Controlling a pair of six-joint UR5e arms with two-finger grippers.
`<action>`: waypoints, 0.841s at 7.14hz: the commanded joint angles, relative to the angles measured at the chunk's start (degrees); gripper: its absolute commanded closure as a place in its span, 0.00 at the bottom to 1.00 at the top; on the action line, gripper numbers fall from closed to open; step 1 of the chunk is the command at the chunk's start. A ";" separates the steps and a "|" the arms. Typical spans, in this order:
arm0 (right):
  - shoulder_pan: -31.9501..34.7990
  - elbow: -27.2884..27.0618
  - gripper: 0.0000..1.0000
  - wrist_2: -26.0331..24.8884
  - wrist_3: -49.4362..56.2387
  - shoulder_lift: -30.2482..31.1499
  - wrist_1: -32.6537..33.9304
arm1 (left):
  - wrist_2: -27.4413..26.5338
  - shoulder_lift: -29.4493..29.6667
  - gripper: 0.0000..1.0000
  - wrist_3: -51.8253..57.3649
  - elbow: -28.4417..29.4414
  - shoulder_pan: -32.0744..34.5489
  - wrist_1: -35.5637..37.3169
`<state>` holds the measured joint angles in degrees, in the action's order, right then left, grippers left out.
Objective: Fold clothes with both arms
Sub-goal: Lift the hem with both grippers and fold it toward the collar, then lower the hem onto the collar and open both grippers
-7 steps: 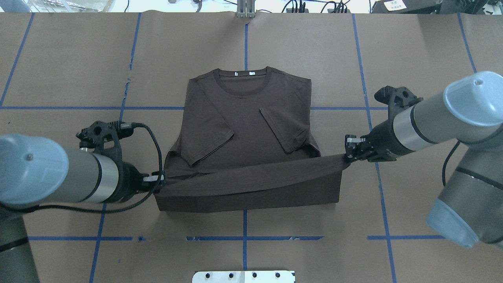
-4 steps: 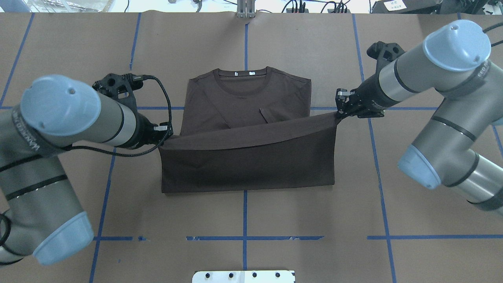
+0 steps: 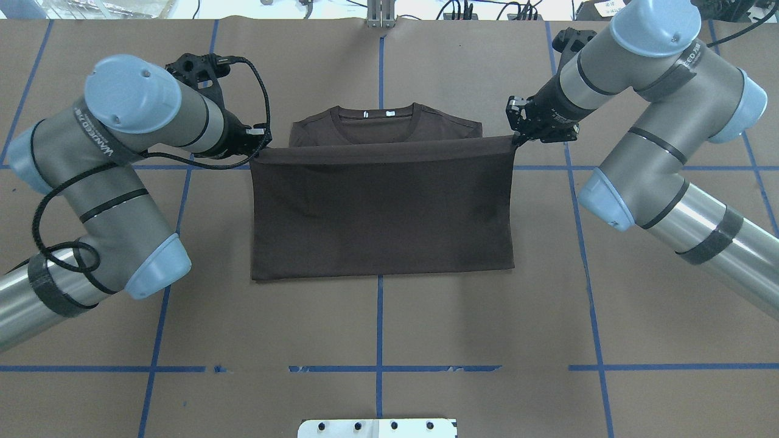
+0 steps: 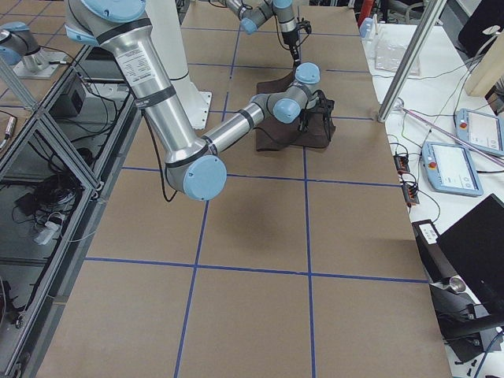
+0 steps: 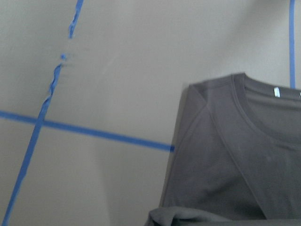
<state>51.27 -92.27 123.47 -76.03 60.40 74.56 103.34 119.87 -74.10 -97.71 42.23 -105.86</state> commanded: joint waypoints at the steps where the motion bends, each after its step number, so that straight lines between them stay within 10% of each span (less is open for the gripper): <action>1: 0.50 5.67 1.00 -0.16 -0.08 -4.91 -0.03 | -0.15 2.47 1.00 -0.08 6.55 0.31 -3.82; 6: 1.37 14.22 1.00 -0.42 0.01 -7.49 -5.13 | -2.97 6.07 1.00 -0.26 17.27 1.10 -8.66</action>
<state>52.21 -79.07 123.05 -76.05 53.02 70.01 100.44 125.00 -74.35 -82.40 43.19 -114.06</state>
